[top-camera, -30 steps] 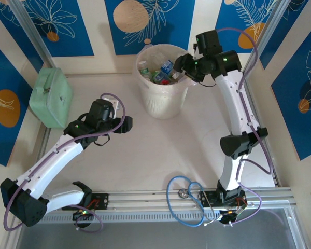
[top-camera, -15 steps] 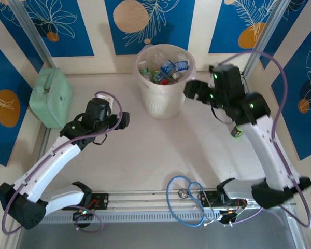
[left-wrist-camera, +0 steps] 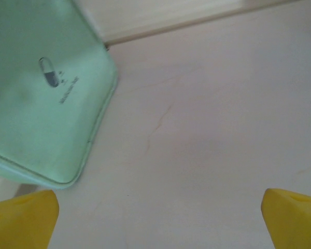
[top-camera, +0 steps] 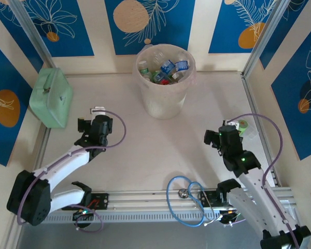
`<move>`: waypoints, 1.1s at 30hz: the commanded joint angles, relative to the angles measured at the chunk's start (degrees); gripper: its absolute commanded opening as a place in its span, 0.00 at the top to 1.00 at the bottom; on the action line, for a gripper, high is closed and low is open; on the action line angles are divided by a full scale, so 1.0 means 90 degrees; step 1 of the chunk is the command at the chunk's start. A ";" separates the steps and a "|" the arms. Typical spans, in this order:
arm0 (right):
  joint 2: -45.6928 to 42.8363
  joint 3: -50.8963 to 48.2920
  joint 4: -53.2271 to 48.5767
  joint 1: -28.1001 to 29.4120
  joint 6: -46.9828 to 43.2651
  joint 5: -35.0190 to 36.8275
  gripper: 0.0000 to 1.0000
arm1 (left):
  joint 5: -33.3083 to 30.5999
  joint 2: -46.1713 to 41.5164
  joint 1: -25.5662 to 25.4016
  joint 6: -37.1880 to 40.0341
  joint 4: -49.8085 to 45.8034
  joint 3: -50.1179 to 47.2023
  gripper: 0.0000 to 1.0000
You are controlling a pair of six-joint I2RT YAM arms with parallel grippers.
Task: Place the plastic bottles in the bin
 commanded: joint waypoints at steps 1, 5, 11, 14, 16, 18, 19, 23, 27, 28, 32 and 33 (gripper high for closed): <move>0.0477 -0.0441 0.1982 -0.0049 -0.0767 0.0930 0.01 | -0.0143 0.0176 0.0294 0.0332 0.1198 -0.0168 0.00; 0.1422 -0.1011 0.3581 -0.0259 -0.1107 0.1171 0.01 | 0.0237 0.0650 0.0704 0.0181 0.1715 -0.0697 0.00; 0.2282 -0.1885 0.6062 -0.1008 -0.1298 0.0249 0.01 | 0.1165 0.0959 0.1029 0.0367 0.3050 -0.1231 0.00; 0.2812 -0.2124 0.7501 -0.1588 -0.1196 -0.0830 0.01 | 0.1393 0.1323 0.1188 0.0550 0.3936 -0.1268 0.00; 0.3376 -0.2047 0.8161 -0.1884 -0.1110 -0.1392 0.01 | 0.1748 0.1621 0.1281 0.0781 0.4355 -0.1202 0.00; 0.3974 -0.1811 0.8602 -0.1913 -0.1271 -0.1815 0.01 | 0.2075 0.1897 0.1307 0.1137 0.4681 -0.1162 0.00; 0.4309 -0.1664 0.8764 -0.1930 -0.1283 -0.2083 0.01 | 0.2167 0.2119 0.1374 0.1141 0.4975 -0.1180 0.00; 0.5688 -0.1302 0.9626 -0.1790 -0.1692 -0.2740 0.01 | 0.2858 0.2360 0.1889 0.0707 0.5073 -0.1140 0.00; 0.5562 -0.1119 0.9023 -0.1837 -0.1682 -0.2852 0.01 | 0.3952 0.2671 0.2234 0.0647 0.5787 -0.1419 0.00; 0.5530 -0.1081 0.8809 -0.1854 -0.1680 -0.2881 0.01 | 0.3641 0.2731 0.2257 0.0536 0.5993 -0.1496 0.00; 0.5548 -0.1123 0.8990 -0.1810 -0.1719 -0.2788 0.01 | 0.3657 0.2636 0.2289 0.0477 0.5810 -0.1489 0.00; 0.5525 -0.1113 0.8904 -0.1805 -0.1709 -0.2796 0.01 | 0.3654 0.2636 0.2289 0.0483 0.5840 -0.1495 0.00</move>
